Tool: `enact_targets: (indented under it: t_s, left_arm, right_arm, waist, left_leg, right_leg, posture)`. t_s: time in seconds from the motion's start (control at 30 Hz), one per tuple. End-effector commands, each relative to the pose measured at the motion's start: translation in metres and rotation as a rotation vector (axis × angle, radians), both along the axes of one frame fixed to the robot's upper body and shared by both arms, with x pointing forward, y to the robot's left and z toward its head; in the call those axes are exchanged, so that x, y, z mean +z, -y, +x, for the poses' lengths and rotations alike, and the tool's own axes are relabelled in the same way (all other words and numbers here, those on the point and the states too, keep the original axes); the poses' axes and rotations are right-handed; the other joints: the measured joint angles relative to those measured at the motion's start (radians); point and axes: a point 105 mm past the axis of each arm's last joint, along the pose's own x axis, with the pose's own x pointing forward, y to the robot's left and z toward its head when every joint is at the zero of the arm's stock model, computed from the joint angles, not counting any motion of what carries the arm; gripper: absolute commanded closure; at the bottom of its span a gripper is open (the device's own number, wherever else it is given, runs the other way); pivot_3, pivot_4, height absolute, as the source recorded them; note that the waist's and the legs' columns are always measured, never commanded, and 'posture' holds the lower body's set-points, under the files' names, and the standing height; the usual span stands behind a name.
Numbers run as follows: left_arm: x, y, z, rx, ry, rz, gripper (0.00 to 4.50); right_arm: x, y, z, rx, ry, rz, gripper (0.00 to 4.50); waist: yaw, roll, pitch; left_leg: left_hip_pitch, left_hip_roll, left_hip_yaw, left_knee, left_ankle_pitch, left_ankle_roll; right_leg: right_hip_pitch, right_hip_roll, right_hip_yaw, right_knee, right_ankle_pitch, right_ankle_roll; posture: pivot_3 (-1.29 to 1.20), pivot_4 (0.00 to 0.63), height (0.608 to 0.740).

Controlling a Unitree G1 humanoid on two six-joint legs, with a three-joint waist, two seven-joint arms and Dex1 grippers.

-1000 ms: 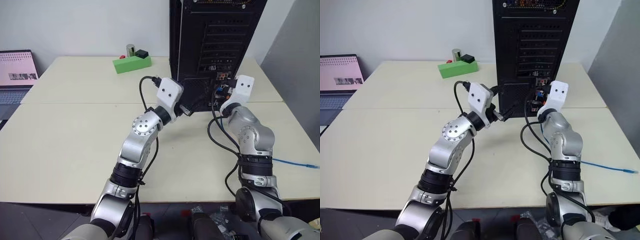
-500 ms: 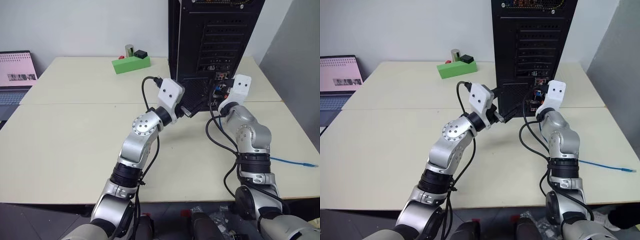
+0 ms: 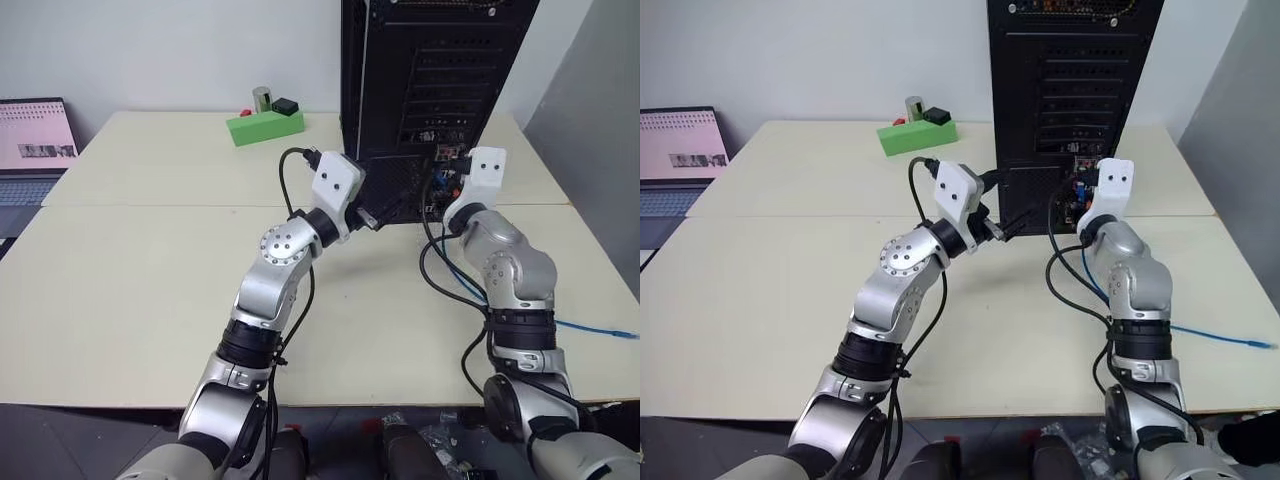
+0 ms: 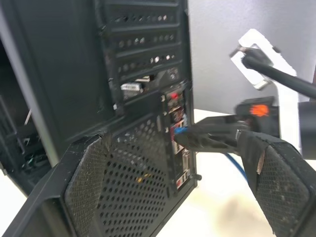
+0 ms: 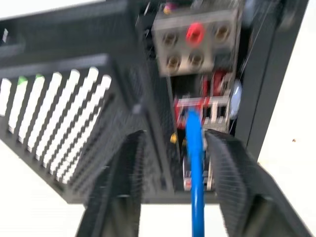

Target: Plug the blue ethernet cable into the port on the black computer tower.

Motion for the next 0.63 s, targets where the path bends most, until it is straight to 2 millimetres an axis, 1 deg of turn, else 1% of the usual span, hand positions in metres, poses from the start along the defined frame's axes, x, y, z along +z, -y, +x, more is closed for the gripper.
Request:
enact_targets:
  t_s: [0.03, 0.13, 0.27, 0.3, 0.43, 0.63]
  left_arm:
    - [0.015, 0.001, -0.004, -0.034, 0.048, 0.0, 0.17]
    - [0.012, -0.003, -0.001, -0.026, 0.021, 0.031, 0.17]
    - [0.007, -0.01, -0.001, -0.034, 0.009, 0.108, 0.17]
    - [0.005, -0.011, -0.001, -0.038, 0.004, 0.123, 0.17]
    - [0.002, -0.02, -0.004, -0.055, 0.009, 0.209, 0.17]
    - [0.004, -0.035, -0.002, -0.065, -0.011, 0.235, 0.17]
  right_arm:
    - [0.021, 0.004, -0.015, 0.054, 0.076, -0.041, 1.55]
    - [0.024, 0.005, -0.027, 0.126, 0.085, -0.077, 0.99]
    - [0.029, -0.002, -0.054, 0.334, 0.123, -0.127, 0.08]
    - [0.029, 0.0, -0.058, 0.349, 0.127, -0.138, 0.02]
    - [0.038, 0.023, -0.076, 0.402, 0.161, -0.211, 0.02]
    - [0.052, 0.043, -0.088, 0.435, 0.202, -0.279, 0.02]
  waist:
    - [0.002, 0.0, 0.0]
    - [0.003, 0.0, 0.0]
    - [0.001, 0.0, 0.0]
    - [0.002, 0.0, 0.0]
    - [0.003, 0.0, 0.0]
    - [0.002, 0.0, 0.0]
  left_leg:
    - [-0.001, 0.0, 0.0, 0.0, 0.0, 0.0]
    - [-0.001, 0.0, 0.0, 0.0, 0.0, 0.0]
    - [-0.001, 0.0, 0.0, 0.0, 0.0, 0.0]
    - [-0.001, 0.0, 0.0, 0.0, 0.0, 0.0]
    - [-0.001, 0.0, -0.001, 0.0, 0.0, 0.0]
    - [-0.001, 0.0, -0.001, 0.0, 0.0, 0.0]
  right_leg:
    - [-0.001, 0.0, 0.0, 0.0, 0.0, 0.0]
    - [-0.001, 0.0, 0.0, 0.0, 0.0, 0.0]
    - [-0.001, 0.0, -0.001, 0.0, 0.0, 0.0]
    - [-0.001, 0.0, -0.001, 0.0, 0.0, 0.0]
    - [-0.001, 0.0, -0.001, 0.0, 0.0, 0.0]
    - [-0.001, 0.0, -0.001, 0.0, 0.0, 0.0]
  posture:
    - [0.0, 0.15, 0.74]
    - [0.0, 0.15, 0.74]
    - [0.0, 0.15, 0.74]
    - [0.0, 0.15, 0.74]
    - [0.0, 0.15, 0.74]
    - [0.0, 0.15, 0.74]
